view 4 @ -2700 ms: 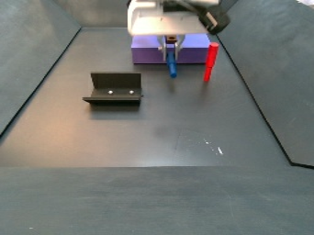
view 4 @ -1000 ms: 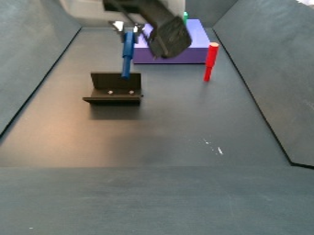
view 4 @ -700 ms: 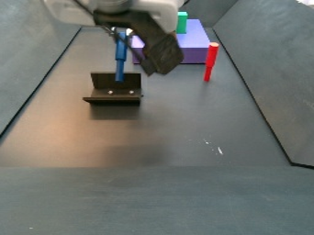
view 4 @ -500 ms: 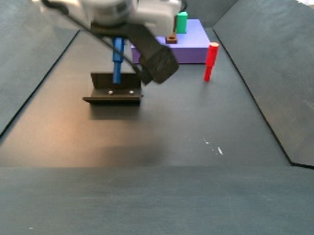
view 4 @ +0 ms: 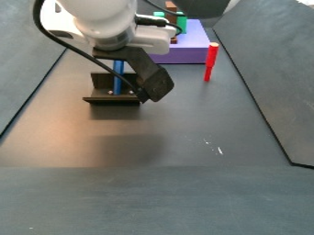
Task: Pick up the blue object. Move up. Place the blue object on the fixture. Regrasp the blue object. Move to above the board. Insert the blue object.
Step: Place the blue object on the fixture.
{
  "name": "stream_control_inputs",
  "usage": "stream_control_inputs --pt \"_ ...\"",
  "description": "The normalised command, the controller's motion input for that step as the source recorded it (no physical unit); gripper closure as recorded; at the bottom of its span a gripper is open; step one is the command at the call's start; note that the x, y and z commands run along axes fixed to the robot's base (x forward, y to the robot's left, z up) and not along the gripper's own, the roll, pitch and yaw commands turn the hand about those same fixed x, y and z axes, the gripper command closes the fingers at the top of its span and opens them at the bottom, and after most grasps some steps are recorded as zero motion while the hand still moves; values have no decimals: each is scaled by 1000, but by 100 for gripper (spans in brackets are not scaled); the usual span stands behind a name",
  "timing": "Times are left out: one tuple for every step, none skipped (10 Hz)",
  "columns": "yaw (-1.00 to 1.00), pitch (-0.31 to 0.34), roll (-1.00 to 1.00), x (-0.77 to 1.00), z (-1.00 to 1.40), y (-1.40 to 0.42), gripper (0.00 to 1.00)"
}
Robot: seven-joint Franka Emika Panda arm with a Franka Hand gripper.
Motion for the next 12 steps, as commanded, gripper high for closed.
stream_control_inputs --pt "-140 0 0 0 -229 37 100" --pt "-137 0 0 0 -200 37 100" --pt "-71 0 0 0 -160 9 100" --pt "0 0 0 23 0 0 100" --pt "14 80 160 134 -80 0 100" --pt "60 131 297 149 -114 0 100" --pt "0 137 140 171 -91 0 100" --pt "0 157 137 209 -97 0 100" --pt "0 269 71 331 -74 0 100" --pt "0 214 9 249 -71 6 100" --pt "0 46 0 69 -40 0 100" --pt "0 103 131 106 -49 0 100"
